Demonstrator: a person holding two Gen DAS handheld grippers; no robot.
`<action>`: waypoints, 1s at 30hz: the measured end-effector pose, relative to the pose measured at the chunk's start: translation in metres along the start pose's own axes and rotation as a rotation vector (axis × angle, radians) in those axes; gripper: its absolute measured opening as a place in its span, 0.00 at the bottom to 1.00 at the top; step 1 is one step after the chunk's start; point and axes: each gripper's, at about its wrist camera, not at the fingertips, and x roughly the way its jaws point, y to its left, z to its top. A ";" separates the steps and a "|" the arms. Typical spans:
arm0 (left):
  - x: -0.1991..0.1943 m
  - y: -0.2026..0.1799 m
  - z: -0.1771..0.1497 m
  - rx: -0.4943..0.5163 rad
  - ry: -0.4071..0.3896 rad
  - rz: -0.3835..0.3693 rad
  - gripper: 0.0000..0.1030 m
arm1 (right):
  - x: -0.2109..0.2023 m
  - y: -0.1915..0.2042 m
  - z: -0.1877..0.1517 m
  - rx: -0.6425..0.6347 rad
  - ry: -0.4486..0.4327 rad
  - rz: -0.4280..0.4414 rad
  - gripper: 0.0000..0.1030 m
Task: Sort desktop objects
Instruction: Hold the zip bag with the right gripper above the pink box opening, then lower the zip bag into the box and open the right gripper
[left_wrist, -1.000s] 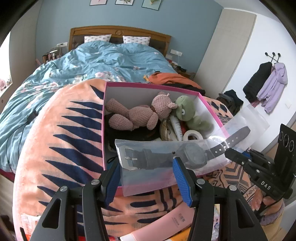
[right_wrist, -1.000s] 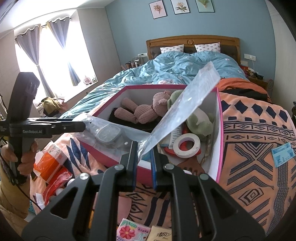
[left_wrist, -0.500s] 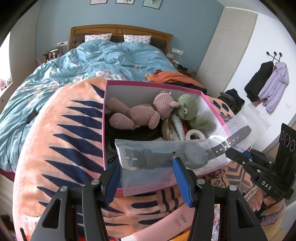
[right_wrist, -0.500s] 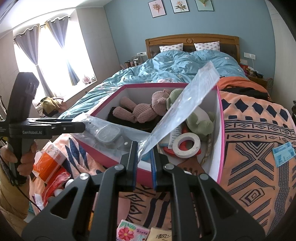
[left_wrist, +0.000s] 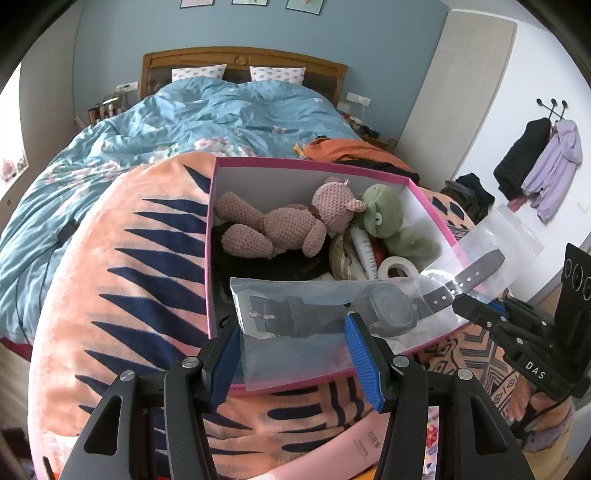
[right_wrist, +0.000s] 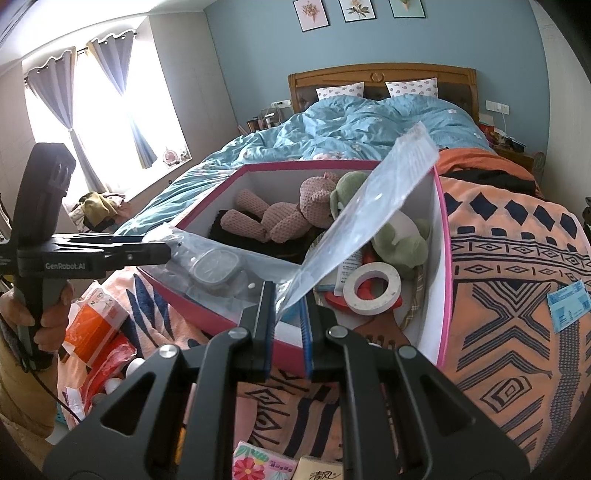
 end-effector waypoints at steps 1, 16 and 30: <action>0.000 0.001 -0.001 0.001 0.001 0.002 0.54 | 0.001 -0.001 0.000 0.003 0.001 0.000 0.14; 0.004 0.004 0.002 0.004 0.011 0.024 0.54 | 0.009 -0.002 0.000 0.007 0.016 -0.001 0.14; 0.012 0.003 0.003 0.015 0.023 0.053 0.54 | 0.016 -0.001 -0.001 -0.001 0.037 -0.010 0.14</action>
